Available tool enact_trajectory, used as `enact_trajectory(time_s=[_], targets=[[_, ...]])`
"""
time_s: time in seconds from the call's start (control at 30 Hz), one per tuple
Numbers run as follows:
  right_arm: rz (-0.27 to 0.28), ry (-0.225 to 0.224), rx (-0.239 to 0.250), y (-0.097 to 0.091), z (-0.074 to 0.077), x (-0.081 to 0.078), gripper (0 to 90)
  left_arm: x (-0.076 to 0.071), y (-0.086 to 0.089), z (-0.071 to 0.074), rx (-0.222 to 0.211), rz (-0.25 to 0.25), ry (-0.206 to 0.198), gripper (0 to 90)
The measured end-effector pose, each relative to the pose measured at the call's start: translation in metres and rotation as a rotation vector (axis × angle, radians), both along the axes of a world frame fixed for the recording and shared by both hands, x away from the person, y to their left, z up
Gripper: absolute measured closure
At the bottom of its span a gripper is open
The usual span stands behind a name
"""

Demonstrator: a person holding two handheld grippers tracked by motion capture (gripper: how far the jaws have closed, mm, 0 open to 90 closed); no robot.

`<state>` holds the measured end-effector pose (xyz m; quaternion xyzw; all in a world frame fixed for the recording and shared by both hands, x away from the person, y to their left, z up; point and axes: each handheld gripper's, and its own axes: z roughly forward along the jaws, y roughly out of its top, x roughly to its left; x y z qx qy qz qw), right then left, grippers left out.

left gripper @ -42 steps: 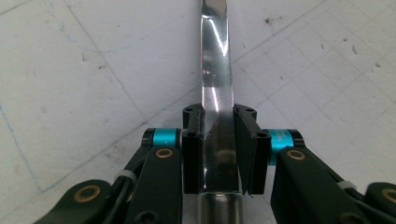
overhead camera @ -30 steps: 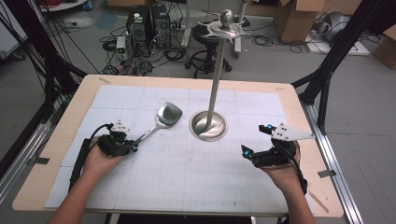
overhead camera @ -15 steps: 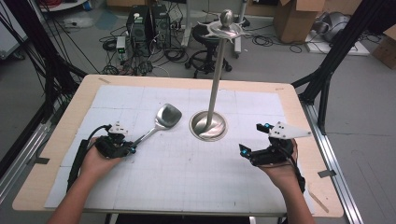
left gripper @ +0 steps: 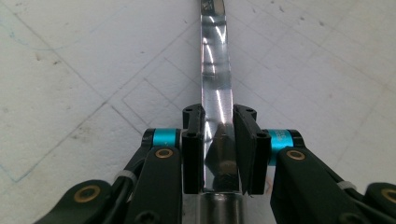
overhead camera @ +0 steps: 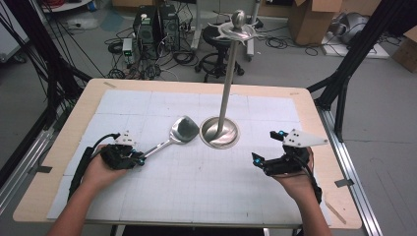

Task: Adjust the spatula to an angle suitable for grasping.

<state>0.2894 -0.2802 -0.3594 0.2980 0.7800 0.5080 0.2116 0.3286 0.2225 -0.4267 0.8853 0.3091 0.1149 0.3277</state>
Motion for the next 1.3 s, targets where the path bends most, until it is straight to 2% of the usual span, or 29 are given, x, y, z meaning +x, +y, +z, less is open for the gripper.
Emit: enact_trajectory(time_s=[0.2, 0.37, 0.5, 0.7, 0.8, 0.97, 1.3], targets=[[-0.002, 0.005, 0.001, 0.000, 0.000, 0.000, 1.4, -0.004, 0.000, 0.001, 0.004, -0.090, 0.009, 73.7], [0.003, 0.004, -0.004, 0.001, 0.000, 0.001, 1.3, -0.005, -0.004, -0.001, 0.011, -0.131, 0.019, 73.7], [0.001, 0.005, -0.005, 0.000, 0.000, 0.001, 1.3, -0.008, -0.008, -0.001, 0.034, -0.192, 0.010, 73.7], [0.003, 0.004, -0.006, 0.001, 0.000, 0.000, 1.3, -0.009, -0.013, -0.001, 0.057, -0.232, -0.001, 73.7], [-0.002, 0.003, -0.005, 0.000, 0.000, 0.000, 1.3, -0.009, -0.014, -0.001, 0.049, -0.237, -0.002, 73.7], [-0.006, -0.002, -0.007, -0.001, 0.001, -0.001, 1.3, -0.008, -0.018, 0.000, 0.064, -0.255, 0.006, 73.7], [-0.026, 0.000, -0.009, -0.010, 0.000, -0.012, 1.4, -0.006, -0.050, 0.001, 0.072, -0.371, -0.006, 73.7]])
